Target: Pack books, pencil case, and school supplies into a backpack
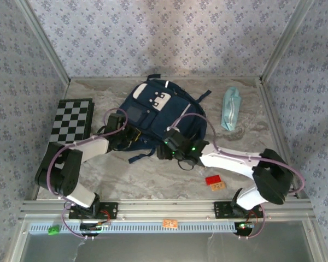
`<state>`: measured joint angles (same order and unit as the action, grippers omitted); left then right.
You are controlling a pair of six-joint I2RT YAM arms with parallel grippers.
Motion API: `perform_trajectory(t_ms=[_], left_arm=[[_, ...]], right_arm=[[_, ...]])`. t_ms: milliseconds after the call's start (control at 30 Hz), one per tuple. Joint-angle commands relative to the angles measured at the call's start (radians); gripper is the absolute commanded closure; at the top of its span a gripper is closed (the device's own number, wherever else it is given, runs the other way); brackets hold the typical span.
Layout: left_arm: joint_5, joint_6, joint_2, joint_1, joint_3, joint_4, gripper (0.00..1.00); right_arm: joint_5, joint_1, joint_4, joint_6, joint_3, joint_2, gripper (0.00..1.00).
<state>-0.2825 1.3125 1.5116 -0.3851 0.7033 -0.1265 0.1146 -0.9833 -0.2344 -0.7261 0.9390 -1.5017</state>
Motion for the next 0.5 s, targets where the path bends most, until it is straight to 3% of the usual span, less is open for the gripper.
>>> perform_trajectory(t_ms=[0, 467], left_arm=[[-0.043, 0.054, -0.081, -0.037, 0.010, -0.048, 1.00], [-0.029, 0.114, -0.174, -0.101, -0.010, -0.061, 1.00]], right_arm=[[0.045, -0.045, 0.008, -0.022, 0.086, -0.077, 0.45], [0.251, -0.061, 0.053, -0.133, 0.245, -0.275, 0.62]])
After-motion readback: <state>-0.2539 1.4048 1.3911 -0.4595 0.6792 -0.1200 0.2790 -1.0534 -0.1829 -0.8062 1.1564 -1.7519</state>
